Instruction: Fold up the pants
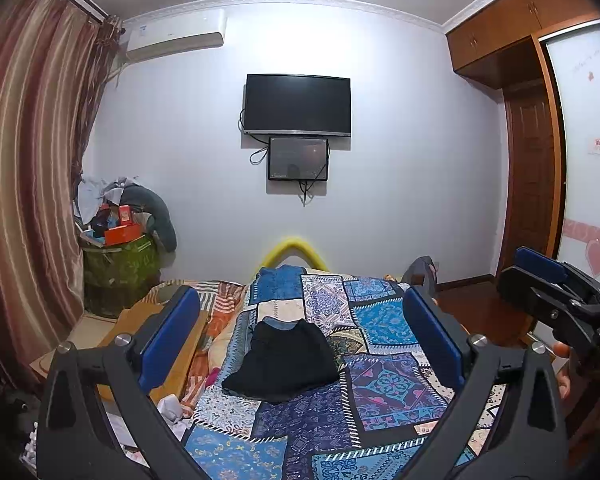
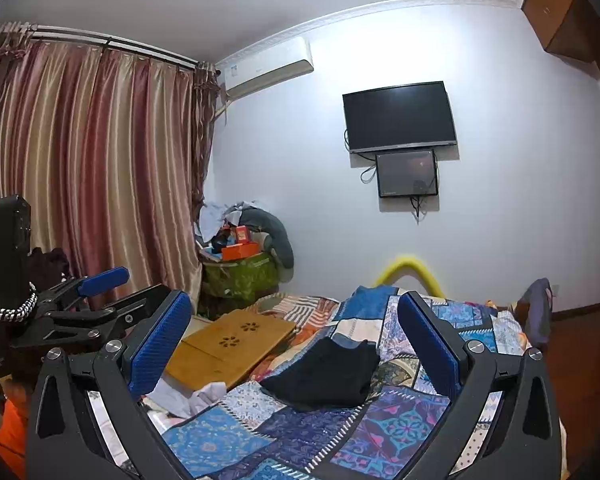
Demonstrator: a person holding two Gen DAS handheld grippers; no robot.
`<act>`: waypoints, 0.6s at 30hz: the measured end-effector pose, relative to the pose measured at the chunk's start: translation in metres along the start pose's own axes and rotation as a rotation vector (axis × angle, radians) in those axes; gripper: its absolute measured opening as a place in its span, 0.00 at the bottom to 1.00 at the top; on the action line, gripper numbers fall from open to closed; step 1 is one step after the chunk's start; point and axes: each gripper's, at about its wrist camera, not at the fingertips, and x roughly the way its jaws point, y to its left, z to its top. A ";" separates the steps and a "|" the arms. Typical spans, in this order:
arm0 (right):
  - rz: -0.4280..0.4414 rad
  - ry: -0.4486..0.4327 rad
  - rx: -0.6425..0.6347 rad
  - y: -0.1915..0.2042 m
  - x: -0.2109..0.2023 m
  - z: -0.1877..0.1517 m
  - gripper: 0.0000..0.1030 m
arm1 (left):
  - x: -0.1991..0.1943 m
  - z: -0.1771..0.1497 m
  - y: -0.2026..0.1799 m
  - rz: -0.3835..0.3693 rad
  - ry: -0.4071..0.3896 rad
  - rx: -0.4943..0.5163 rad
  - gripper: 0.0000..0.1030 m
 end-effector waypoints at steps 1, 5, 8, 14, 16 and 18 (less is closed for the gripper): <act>-0.002 0.002 0.001 0.000 0.000 0.000 1.00 | 0.001 -0.001 0.000 0.002 0.002 0.001 1.00; -0.008 0.011 0.004 -0.001 0.000 -0.001 1.00 | 0.004 -0.002 -0.001 -0.001 0.011 -0.001 1.00; -0.010 0.017 0.008 -0.001 0.001 0.001 1.00 | 0.004 -0.002 -0.001 -0.002 0.012 -0.002 1.00; -0.012 0.024 0.010 -0.001 0.000 0.004 1.00 | 0.005 -0.002 -0.001 -0.002 0.014 -0.002 1.00; -0.012 0.025 0.007 0.000 -0.001 0.004 1.00 | 0.005 -0.002 -0.001 -0.006 0.017 -0.004 1.00; -0.011 0.027 0.008 0.001 -0.001 0.005 1.00 | 0.006 -0.001 -0.001 -0.008 0.019 -0.003 1.00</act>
